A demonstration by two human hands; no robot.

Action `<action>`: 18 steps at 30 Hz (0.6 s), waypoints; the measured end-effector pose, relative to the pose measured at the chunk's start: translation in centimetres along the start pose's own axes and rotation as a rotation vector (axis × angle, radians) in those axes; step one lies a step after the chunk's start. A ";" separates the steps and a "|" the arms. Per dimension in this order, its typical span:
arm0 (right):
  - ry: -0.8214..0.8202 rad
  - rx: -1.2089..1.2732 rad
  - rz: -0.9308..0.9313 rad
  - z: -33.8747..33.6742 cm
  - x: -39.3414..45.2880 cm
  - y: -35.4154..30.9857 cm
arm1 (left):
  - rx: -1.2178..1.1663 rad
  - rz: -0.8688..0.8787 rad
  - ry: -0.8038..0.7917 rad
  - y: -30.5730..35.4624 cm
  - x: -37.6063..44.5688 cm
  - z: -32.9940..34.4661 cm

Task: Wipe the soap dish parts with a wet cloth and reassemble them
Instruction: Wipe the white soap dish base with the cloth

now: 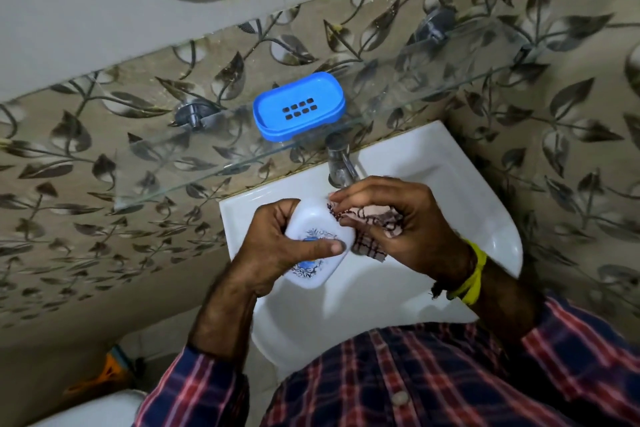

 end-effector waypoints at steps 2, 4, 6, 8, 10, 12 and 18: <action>0.012 0.003 -0.012 0.6 0.8 -0.3 | -0.021 -0.012 -0.011 0.0 -0.2 1.0; 0.009 0.008 -0.017 0.6 1.3 -0.2 | -0.103 -0.019 0.058 -0.1 0.1 1.0; 0.023 0.012 0.006 0.1 0.9 0.1 | -0.202 -0.020 0.126 -0.3 0.4 0.4; 0.089 0.008 0.037 -0.1 0.0 0.3 | -0.267 -0.029 0.150 -0.3 0.1 0.4; 0.181 0.010 0.071 0.3 -0.5 0.1 | -0.332 -0.047 0.132 -0.3 -0.5 1.6; 0.226 0.007 0.081 0.8 0.1 -0.1 | -0.404 -0.074 0.120 -0.4 -0.9 2.9; 0.187 0.049 0.128 0.8 0.1 0.7 | -0.250 -0.080 0.015 0.4 -0.1 1.7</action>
Point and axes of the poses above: each hand's wrist, its own x-axis towards the middle knuckle, its own z-axis out of the palm, y = z × x, the point moved 2 cm from there along x, towards the middle knuckle, and after that the axes turned 10 degrees about y, right-handed, at the moved point
